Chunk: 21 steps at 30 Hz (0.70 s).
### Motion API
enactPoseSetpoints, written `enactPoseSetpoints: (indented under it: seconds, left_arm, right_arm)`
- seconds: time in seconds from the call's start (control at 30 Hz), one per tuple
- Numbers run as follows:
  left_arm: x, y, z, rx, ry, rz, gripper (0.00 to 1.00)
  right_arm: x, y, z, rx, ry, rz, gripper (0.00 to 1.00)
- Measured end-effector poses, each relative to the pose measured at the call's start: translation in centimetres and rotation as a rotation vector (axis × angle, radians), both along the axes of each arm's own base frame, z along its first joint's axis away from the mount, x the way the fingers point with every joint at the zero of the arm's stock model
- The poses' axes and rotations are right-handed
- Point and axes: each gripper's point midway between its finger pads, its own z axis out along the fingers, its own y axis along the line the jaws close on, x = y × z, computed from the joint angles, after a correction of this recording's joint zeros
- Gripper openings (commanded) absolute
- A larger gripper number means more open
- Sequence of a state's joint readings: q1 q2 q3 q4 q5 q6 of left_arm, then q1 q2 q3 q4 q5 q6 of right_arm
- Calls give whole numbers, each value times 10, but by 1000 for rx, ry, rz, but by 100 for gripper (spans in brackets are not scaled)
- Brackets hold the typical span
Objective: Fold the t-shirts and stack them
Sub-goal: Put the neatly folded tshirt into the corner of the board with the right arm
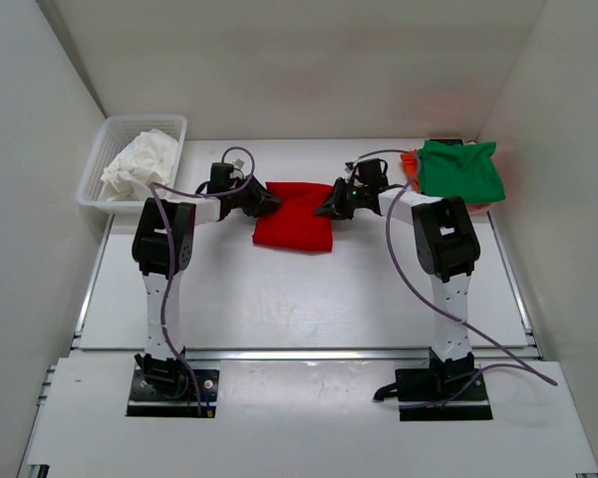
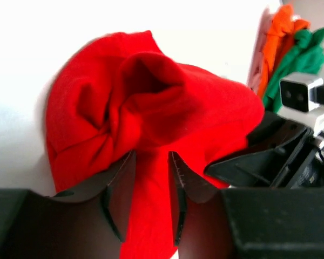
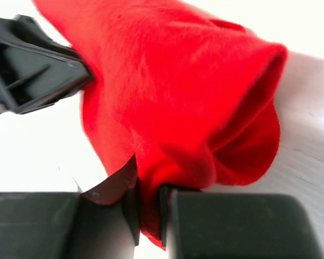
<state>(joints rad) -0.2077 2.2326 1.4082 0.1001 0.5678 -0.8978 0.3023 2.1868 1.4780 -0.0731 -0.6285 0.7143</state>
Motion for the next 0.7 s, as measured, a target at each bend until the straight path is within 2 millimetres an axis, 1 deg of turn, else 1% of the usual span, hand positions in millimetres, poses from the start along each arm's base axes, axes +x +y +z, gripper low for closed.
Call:
enactPoseSetpoints:
  seconds: [0.07,0.17,0.2,0.23,0.3,0.37,0.4,0.47,0.5,0.53,0.57,0.63,0.7]
  left_arm:
    - [-7,5,4,-34,-1,8,45]
    - [-41,19,14,-111,55,33,45]
    - [-50,28,20,-133,71,51,45]
    - [-55,38,28,-151,77,71,45]
    - [-55,53,54,-177,45,98,45]
    - [-50,66,88,-199,-34,117,44]
    - [-50,70,107,-211,-80,119,44]
    - [-59,70,129,-229,-139,106,43]
    - [-65,67,136,-239,-157,92,43]
    - [-70,64,137,-245,-160,80,42]
    - [-75,61,134,-250,-153,71,42]
    - [-85,56,120,-257,-109,61,42]
    - [-96,53,103,-261,-52,55,42]
  right_arm:
    - [3,-3,8,42,-23,22,0]
    - [8,-14,22,54,-57,68,0]
    - [13,-21,31,44,-74,84,0]
    - [20,-29,44,27,-100,100,1]
    - [44,-52,79,-20,-206,114,0]
    - [68,-82,118,-94,-334,102,0]
    - [76,-99,135,-130,-388,90,0]
    - [85,-136,169,-203,-477,60,0]
    - [86,-156,185,-235,-515,47,0]
    - [86,-177,198,-263,-544,30,0]
    - [85,-198,211,-287,-565,9,0]
    - [80,-240,230,-317,-592,-40,0]
    - [75,-280,240,-335,-602,-88,0]
